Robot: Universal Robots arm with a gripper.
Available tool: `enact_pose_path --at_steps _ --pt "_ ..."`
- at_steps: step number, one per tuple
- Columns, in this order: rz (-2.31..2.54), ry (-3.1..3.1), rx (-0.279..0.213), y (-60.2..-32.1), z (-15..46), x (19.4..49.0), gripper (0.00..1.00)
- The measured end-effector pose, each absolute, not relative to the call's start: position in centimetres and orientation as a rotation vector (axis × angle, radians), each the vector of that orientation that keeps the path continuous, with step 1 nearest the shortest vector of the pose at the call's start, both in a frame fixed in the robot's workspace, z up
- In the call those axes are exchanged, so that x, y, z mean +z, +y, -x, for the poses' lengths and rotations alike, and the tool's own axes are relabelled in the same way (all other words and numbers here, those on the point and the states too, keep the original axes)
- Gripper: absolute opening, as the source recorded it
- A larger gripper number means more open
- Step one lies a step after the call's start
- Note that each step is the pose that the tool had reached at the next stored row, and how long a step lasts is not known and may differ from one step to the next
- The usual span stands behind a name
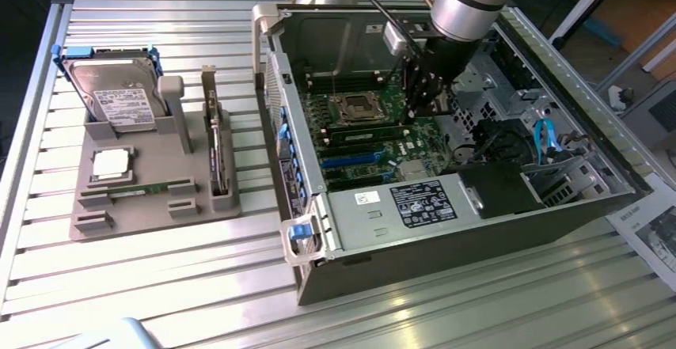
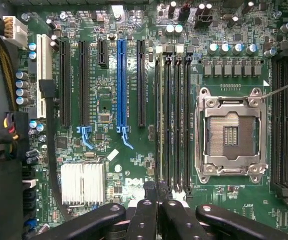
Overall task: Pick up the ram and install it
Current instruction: 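Press down the ram until it locks into place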
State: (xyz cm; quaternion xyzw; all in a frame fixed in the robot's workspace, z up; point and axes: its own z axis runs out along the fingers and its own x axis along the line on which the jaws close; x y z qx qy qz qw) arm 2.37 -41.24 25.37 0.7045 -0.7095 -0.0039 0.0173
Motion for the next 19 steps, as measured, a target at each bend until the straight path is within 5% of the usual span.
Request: enact_pose_path --at_steps 19 --pt "-2.190 -2.205 -0.012 -41.23 -3.14 24.73 0.10"
